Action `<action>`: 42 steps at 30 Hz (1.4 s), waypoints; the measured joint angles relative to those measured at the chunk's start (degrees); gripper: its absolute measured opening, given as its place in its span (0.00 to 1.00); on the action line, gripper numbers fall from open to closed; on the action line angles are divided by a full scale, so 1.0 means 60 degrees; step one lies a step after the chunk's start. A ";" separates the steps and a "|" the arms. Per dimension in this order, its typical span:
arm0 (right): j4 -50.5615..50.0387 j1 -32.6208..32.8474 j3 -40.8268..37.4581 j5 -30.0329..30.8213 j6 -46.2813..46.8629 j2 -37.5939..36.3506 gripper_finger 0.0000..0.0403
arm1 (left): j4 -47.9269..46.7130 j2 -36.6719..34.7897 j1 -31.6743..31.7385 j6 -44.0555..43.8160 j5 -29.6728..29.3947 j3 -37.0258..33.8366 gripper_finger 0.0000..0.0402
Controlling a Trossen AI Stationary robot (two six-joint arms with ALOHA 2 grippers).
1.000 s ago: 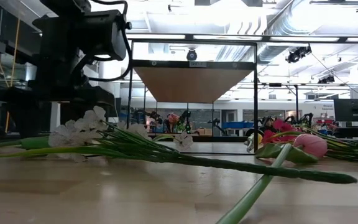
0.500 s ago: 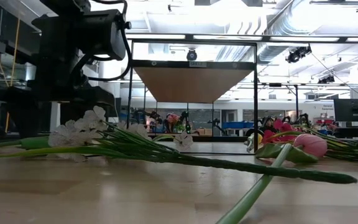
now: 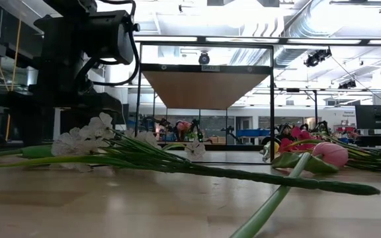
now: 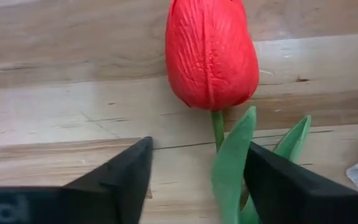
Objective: Pick and place flowers into a vace then onto a shelf
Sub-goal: Put the red tulip into the blue vase
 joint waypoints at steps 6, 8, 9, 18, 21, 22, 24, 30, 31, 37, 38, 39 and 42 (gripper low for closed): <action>0.0000 -0.0001 0.0002 -0.0001 0.0000 0.0000 0.45 | -0.0112 0.0000 0.0000 -0.0030 -0.0099 -0.0001 0.37; 0.0000 0.0001 0.0006 -0.0001 0.0000 0.0000 0.45 | -0.0160 0.0000 0.0000 -0.0095 -0.0128 -0.0004 0.29; 0.0001 0.0001 0.0010 -0.0001 -0.0001 0.0000 0.44 | -0.0190 0.0003 0.0000 -0.0195 -0.0173 -0.0004 0.25; 0.0004 0.0003 0.0013 0.0072 -0.0058 0.0000 0.44 | -0.0440 0.0029 -0.0018 -0.0463 -0.0688 0.0138 0.09; 0.0004 0.0002 0.0013 0.0261 -0.0066 0.0000 0.44 | -0.0831 0.0071 -0.0020 -0.0466 -0.1151 0.0448 0.09; 0.0004 0.0003 0.0013 0.0294 -0.0066 0.0000 0.43 | -0.1119 0.0091 -0.0019 -0.0468 -0.1670 0.0522 0.09; 0.0004 0.0003 0.0013 0.0298 -0.0066 0.0000 0.42 | -0.1616 0.0105 0.0056 -0.0521 -0.2293 0.0734 0.09; 0.0004 0.0003 0.0013 0.0286 -0.0066 0.0000 0.41 | -0.2556 -0.0114 0.0013 -0.0669 -0.3517 0.1578 0.09; 0.0004 0.0003 0.0013 0.0283 -0.0066 0.0000 0.40 | -0.2724 -0.0206 0.0028 -0.0721 -0.3697 0.1716 0.09; -0.0015 0.0000 0.0013 0.0275 -0.0068 0.0004 0.40 | -0.4652 -0.0638 0.0007 -0.1053 -0.4774 0.2751 0.09; -0.0020 0.0002 0.0013 0.0277 -0.0066 0.0004 0.40 | -0.4883 -0.0677 0.0011 -0.1132 -0.5050 0.2994 0.09; -0.0029 0.0003 0.0013 0.0261 -0.0069 0.0004 0.41 | -0.5104 -0.0748 0.0015 -0.1203 -0.5281 0.3215 0.09; -0.0029 0.0001 0.0013 0.0270 -0.0069 0.0004 0.41 | -0.6041 -0.0891 0.0011 -0.1250 -0.6185 0.3949 0.09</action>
